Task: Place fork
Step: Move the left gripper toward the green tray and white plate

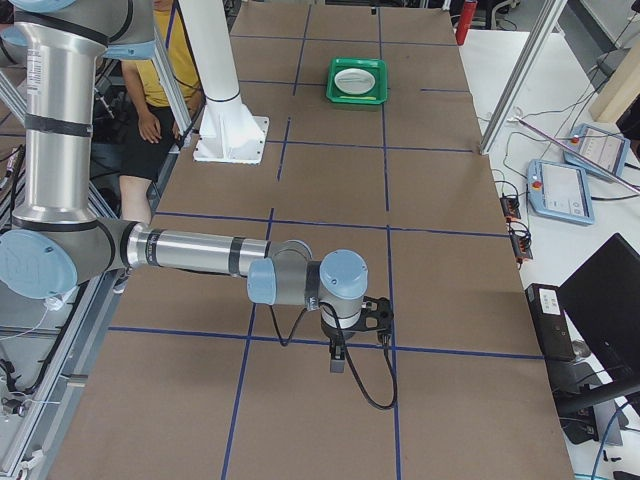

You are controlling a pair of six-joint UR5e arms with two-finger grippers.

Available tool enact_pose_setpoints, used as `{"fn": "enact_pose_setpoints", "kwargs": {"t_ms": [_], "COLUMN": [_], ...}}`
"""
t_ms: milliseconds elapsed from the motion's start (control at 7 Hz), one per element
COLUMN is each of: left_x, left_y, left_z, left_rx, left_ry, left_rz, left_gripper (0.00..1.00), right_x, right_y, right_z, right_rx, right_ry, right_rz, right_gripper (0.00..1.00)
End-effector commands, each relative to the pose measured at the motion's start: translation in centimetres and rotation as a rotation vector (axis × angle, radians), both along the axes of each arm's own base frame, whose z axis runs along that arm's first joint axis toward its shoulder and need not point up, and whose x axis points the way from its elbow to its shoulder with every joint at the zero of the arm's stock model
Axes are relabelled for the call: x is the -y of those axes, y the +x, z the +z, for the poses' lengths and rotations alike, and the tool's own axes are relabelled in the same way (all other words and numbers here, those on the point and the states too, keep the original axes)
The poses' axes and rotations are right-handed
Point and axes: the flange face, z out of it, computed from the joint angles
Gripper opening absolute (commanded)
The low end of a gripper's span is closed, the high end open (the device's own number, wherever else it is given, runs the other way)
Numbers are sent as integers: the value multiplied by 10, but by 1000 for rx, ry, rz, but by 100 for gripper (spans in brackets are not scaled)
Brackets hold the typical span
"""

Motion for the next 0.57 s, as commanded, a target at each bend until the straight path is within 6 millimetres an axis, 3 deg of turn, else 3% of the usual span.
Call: {"fn": "enact_pose_setpoints", "kwargs": {"t_ms": [0,143,429], "left_x": [-23,-40,-59], "left_y": [108,154,198], "left_z": [-27,-28,-28], "left_rx": [-79,-63,-50], "left_ry": [-39,-80,-143], "left_rz": [-61,-89,-132], "left_gripper": [100,100,97], "right_x": [0,0,0], "right_y": [0,0,0], "right_z": [0,0,0], "right_rx": [0,0,0], "right_ry": [0,0,0], "right_rz": [0,0,0], "right_gripper": [100,100,100]}}
